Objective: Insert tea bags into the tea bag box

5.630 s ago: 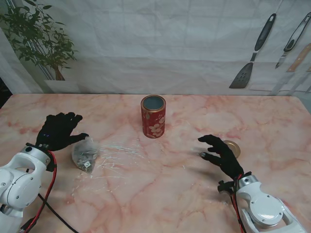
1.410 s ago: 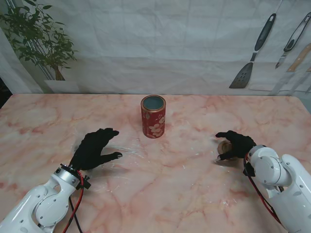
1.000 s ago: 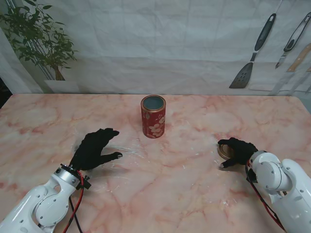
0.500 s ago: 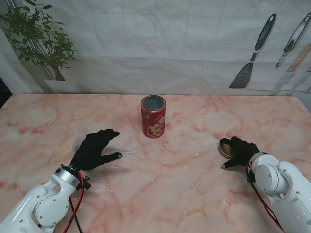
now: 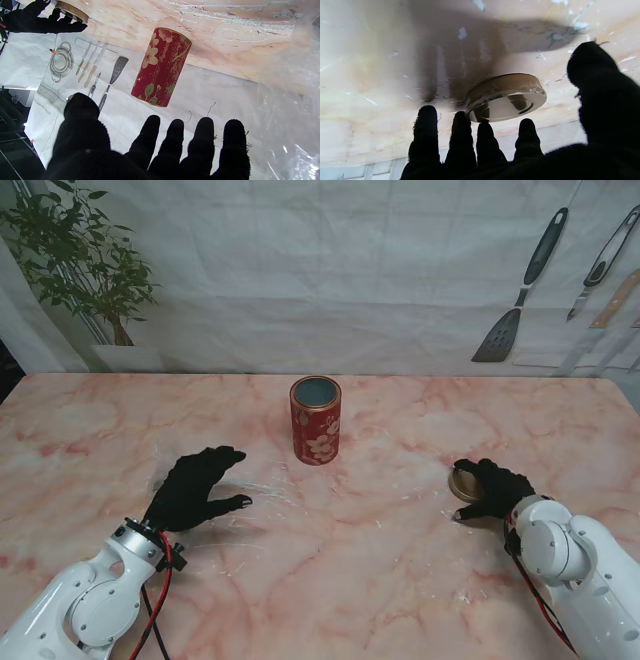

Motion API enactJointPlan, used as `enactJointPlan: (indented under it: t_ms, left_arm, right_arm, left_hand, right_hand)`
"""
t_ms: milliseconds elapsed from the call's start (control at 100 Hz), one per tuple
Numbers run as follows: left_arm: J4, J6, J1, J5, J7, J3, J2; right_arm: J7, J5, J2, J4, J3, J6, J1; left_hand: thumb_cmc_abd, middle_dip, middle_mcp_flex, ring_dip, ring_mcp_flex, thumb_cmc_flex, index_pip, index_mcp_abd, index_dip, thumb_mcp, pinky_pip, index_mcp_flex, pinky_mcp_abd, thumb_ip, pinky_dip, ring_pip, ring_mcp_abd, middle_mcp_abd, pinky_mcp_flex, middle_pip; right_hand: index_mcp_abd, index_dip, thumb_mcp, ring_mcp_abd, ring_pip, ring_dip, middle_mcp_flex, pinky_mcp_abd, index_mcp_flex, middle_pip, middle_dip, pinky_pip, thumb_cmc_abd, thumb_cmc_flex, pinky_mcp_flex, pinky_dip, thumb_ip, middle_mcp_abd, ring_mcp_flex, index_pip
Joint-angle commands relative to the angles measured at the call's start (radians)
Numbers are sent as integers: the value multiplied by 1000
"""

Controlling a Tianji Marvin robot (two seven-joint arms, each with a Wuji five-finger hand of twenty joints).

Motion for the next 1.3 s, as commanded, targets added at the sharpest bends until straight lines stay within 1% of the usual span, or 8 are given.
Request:
enactJointPlan:
  t_ms: [0,260,520,660,870,1050,1170,1290]
  left_arm:
    - [-7,1,1,-2,-13,-1,1]
    - [-9,-1,4,-3,-17,-3,2]
    - [-10,-2,7,-6,-20,-7,2]
    - [-10,-4,6,-9,-25,-7,2]
    - [-8,-7,5,-13,-27,-6,2]
    - [-3,-19,3,-26,-31,-6,1]
    - [0,-23,2,-27,-28,-6,1]
    - [1,-26,2,-30,-28,-6,1]
  right_arm:
    - [17,-2,-1,3,0,5,1]
    - [60,-8,6,18,-26,31,27]
    - [76,-15,10,59,-68,62,65]
    - [89,-31,13,73,-86,70,78]
    - [145,-62,24,82,-113,61,93]
    - [166,-75,30,96,-138,46,106]
    - [172,-85,33,110,-159,37,116]
    - [167,-69,33,132,-178,30,127]
  left_hand:
    - [25,-8,-1,-3,8,26,3,-15,8,8,29,12,-17,23,-5,-29,-21,-19,2,4]
    - [25,-7,0,-2,14,30,4,-17,9,8,34,12,-20,23,-3,-26,-24,-19,6,5]
    - [25,-6,1,0,20,31,5,-17,9,8,40,12,-20,23,-1,-24,-28,-20,10,7]
    - [25,-6,2,0,22,32,5,-16,10,8,42,12,-21,23,0,-24,-27,-20,12,7]
    - [24,-6,2,2,26,32,5,-19,10,8,46,11,-22,23,2,-22,-26,-20,15,8]
    - [24,-5,4,2,29,32,6,-20,11,8,50,13,-23,23,3,-21,-28,-20,19,9]
    - [24,-5,5,3,32,31,6,-20,11,7,52,13,-23,23,4,-19,-27,-19,19,9]
    - [24,-5,6,3,30,31,6,-20,11,7,54,13,-23,23,5,-21,-26,-18,20,10]
  right_hand:
    - [-12,-25,9,6,14,16,-24,37,2,27,36,29,10,-37,1,5,25,13,10,-22]
    - [13,-151,18,11,12,20,4,60,11,220,117,44,18,-48,0,-8,24,8,36,-22]
    - [15,-70,26,12,67,58,4,91,4,332,144,66,16,-37,9,-12,20,9,81,1]
    - [11,-24,32,12,122,90,-7,118,2,335,169,96,-2,-3,39,-11,19,16,115,6]
    - [-1,50,63,10,150,96,-38,140,-3,184,228,140,-24,27,64,-33,9,13,110,-1]
    - [-2,-21,135,-15,170,98,-34,109,3,111,297,163,-64,66,99,-48,14,8,145,-22]
    - [-7,-76,289,-44,205,102,-20,69,5,141,262,191,-111,102,156,-63,11,-7,205,-16]
    - [-18,-136,372,-50,236,103,-14,36,9,151,205,222,-122,146,210,-79,17,-25,236,-26]
